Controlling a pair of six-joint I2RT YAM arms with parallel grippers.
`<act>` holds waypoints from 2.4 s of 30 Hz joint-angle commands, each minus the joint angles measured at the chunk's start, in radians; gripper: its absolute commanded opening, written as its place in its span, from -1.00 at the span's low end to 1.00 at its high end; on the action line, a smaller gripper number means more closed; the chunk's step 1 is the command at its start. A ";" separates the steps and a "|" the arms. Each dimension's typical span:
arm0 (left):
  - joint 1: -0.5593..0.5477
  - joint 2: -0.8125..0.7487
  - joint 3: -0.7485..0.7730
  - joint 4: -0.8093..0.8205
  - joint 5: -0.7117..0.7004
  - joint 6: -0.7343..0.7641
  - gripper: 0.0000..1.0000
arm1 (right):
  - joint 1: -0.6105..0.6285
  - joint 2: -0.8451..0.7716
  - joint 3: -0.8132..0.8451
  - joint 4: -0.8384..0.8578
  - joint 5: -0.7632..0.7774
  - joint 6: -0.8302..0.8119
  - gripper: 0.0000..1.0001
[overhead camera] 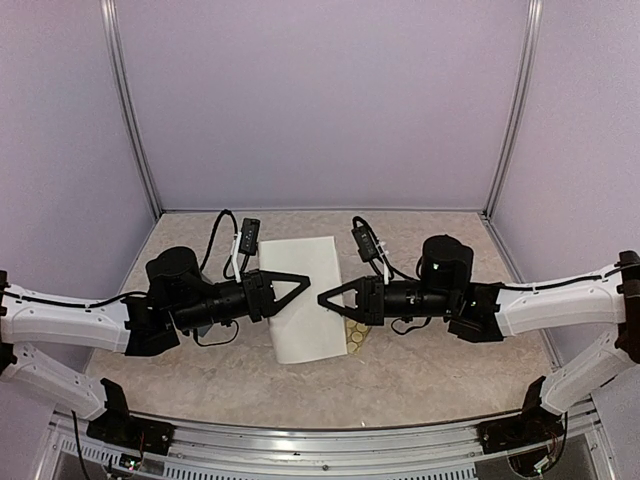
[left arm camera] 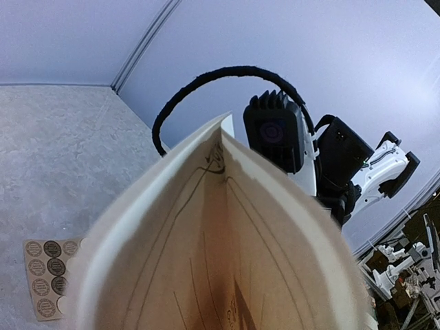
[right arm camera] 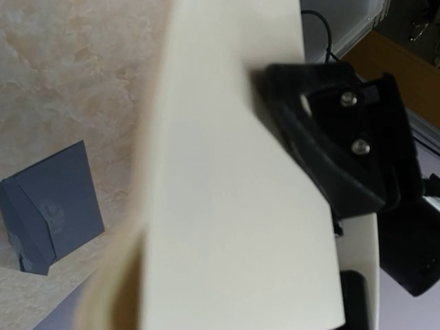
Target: Place the letter into the envelope and seal it
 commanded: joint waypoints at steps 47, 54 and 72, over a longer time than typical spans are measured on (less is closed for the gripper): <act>0.012 -0.151 -0.079 0.024 0.285 -0.054 0.60 | 0.007 -0.080 -0.050 0.259 -0.150 0.050 -1.00; 0.007 -0.148 -0.091 0.102 0.360 -0.077 0.20 | 0.006 -0.076 -0.047 0.300 -0.186 0.090 -1.00; -0.005 -0.148 -0.091 0.085 0.335 -0.073 -0.46 | -0.010 -0.073 -0.055 0.236 -0.111 0.113 -1.00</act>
